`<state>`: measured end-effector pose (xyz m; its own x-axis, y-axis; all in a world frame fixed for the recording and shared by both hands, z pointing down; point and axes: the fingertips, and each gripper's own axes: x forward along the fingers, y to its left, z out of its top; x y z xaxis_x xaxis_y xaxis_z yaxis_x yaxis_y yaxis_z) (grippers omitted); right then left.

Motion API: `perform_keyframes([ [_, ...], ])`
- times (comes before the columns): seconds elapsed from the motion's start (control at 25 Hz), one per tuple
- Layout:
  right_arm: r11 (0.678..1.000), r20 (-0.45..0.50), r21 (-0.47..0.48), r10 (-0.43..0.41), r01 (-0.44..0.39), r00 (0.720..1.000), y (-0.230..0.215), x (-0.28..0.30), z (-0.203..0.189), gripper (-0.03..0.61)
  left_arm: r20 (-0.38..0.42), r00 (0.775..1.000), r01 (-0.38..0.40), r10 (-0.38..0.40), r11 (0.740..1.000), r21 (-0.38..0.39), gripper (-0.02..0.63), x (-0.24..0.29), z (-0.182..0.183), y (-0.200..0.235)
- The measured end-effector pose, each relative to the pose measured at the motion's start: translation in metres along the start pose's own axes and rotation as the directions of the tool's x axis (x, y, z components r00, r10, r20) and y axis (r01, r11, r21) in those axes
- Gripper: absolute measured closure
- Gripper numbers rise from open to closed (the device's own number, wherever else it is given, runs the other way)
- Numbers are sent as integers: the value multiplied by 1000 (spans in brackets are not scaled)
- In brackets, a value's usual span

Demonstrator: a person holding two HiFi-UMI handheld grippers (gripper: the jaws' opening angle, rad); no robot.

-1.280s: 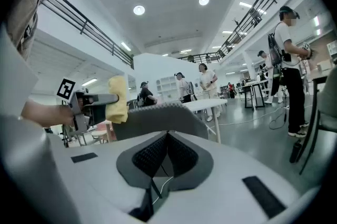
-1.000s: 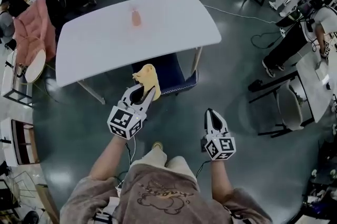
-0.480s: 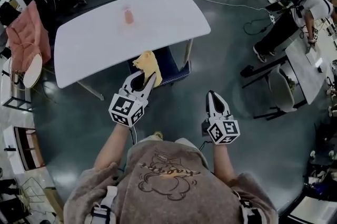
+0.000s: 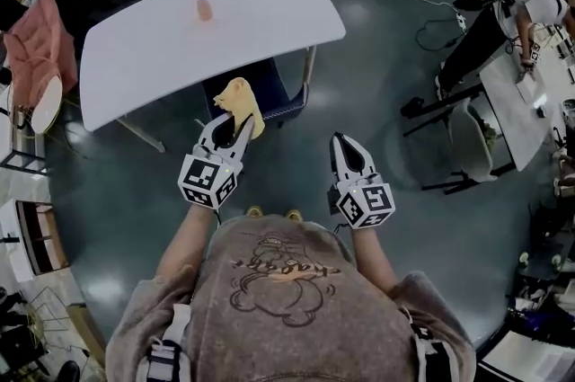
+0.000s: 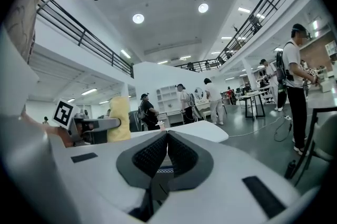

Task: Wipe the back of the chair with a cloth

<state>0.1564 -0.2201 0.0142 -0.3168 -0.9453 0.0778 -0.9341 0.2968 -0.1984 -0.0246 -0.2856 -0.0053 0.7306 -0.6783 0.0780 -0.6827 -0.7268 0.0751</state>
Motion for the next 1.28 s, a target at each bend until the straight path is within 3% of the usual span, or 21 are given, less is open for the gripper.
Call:
perform_keyframes([
  [0.48,999,-40,-35,-16,14,999,-23,4,-26,552,-28,995,-101,101,995,-15,551,-12,-57,-9],
  [0.72,999,-47,-40,-3,1,999,-24,7,-28,554,-24,993,-120,119,991,-52,551,-7,-58,-11],
  [1.28,998,-57,-57,7,-10,998,-12,18,-30,554,-46,988,-151,149,988,-45,551,-16,-53,1],
])
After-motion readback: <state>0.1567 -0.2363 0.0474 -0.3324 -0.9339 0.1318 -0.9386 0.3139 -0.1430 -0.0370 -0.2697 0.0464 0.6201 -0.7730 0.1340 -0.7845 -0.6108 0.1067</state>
